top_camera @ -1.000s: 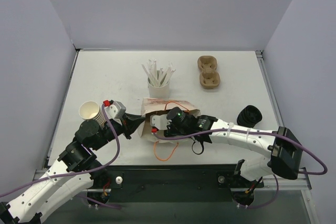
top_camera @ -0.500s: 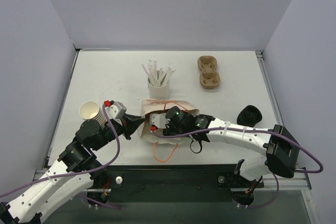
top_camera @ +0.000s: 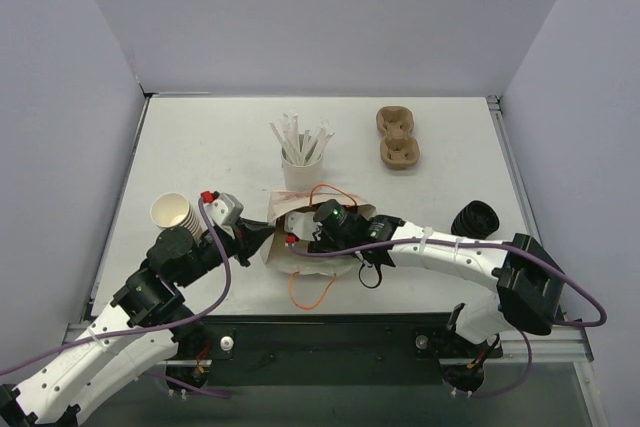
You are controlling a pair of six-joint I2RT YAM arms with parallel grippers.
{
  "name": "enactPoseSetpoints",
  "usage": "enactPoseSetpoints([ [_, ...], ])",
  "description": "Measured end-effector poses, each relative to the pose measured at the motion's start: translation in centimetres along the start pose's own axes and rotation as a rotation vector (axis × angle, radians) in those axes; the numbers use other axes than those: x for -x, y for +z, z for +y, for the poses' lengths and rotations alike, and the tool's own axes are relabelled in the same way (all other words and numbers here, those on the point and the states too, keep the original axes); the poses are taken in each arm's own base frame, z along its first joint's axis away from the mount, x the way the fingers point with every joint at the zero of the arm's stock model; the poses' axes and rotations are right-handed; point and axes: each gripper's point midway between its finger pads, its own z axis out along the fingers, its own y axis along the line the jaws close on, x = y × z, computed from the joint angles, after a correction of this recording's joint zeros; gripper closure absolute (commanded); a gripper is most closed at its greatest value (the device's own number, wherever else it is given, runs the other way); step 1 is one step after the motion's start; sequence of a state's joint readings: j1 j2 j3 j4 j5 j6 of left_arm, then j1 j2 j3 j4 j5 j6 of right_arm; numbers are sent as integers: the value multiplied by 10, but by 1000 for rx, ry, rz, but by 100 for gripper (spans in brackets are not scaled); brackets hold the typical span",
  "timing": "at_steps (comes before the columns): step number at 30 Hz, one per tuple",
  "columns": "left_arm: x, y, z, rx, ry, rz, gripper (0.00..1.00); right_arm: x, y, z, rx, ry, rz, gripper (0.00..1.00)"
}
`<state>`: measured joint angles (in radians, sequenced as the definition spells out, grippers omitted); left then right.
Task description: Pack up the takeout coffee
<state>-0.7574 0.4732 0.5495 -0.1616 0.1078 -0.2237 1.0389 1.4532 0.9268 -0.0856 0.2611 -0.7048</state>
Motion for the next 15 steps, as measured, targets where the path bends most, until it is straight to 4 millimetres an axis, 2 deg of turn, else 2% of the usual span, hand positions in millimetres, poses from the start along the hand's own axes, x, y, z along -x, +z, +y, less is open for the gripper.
enactPoseSetpoints([
  [8,-3,3,3,14,-2,11,100,-2,2,-2,8,22,-4,25],
  [12,-2,4,5,23,-2,14,100,-1,2,-3,8,27,-6,14],
  [15,-3,5,5,26,-3,15,100,-1,2,-5,6,32,-6,13],
])
